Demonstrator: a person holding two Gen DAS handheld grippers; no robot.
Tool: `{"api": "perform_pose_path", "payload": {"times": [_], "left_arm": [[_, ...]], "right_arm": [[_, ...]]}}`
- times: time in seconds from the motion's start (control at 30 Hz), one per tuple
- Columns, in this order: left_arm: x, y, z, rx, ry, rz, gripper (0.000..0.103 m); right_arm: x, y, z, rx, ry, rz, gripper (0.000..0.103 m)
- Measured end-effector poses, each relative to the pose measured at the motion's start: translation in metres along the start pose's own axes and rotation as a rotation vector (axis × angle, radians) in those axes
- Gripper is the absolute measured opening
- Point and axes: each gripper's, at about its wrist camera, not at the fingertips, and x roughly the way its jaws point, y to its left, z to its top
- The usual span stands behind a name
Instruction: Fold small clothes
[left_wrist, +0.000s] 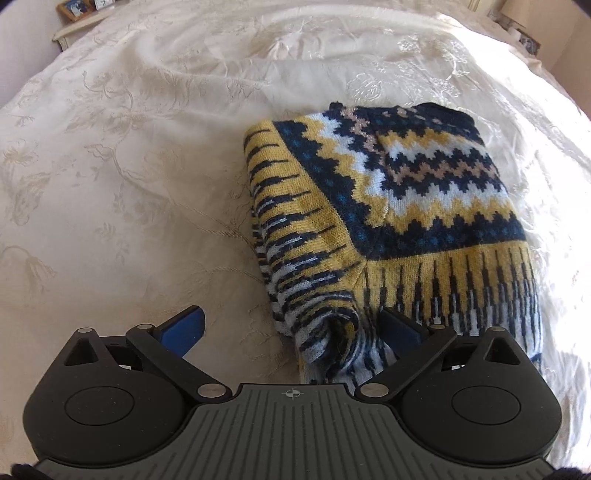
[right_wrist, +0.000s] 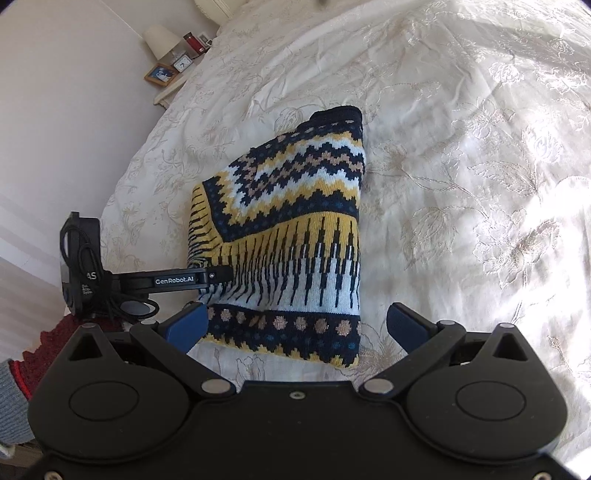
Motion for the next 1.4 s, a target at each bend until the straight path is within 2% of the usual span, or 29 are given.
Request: {"api": "perform_pose_path", "payload": {"times": [0.27,0.43,0.57,0.9,1.1,1.27,1.4], "left_arm": [[-0.043,-0.01,-0.002,0.029,-0.086,0.031,0.102],[-0.051,-0.02,-0.001,0.037,-0.11,0.007,0.102],[-0.045,-0.024,-0.003,0.005,-0.1,-0.012,0.102],[-0.041,-0.011,-0.025,-0.156,-0.065,-0.142,0.102],[-0.026,0.003,-0.034,-0.243,-0.034,-0.147,0.102],[-0.008,0.01,-0.033,-0.263,0.002,-0.169,0.102],[0.007,0.01,-0.028,-0.266,0.02,-0.233,0.102]], "right_arm": [[0.013,-0.002,-0.001,-0.009,0.028,0.018,0.103],[0.024,-0.003,0.0,-0.018,0.054,0.007,0.103],[0.031,-0.006,0.002,-0.014,0.07,-0.002,0.103],[0.043,-0.025,0.024,0.027,0.06,0.013,0.103],[0.058,-0.035,0.049,0.043,0.054,0.032,0.103],[0.073,-0.04,0.072,0.049,0.052,0.063,0.103],[0.089,-0.045,0.088,0.075,0.055,0.085,0.103]]}}
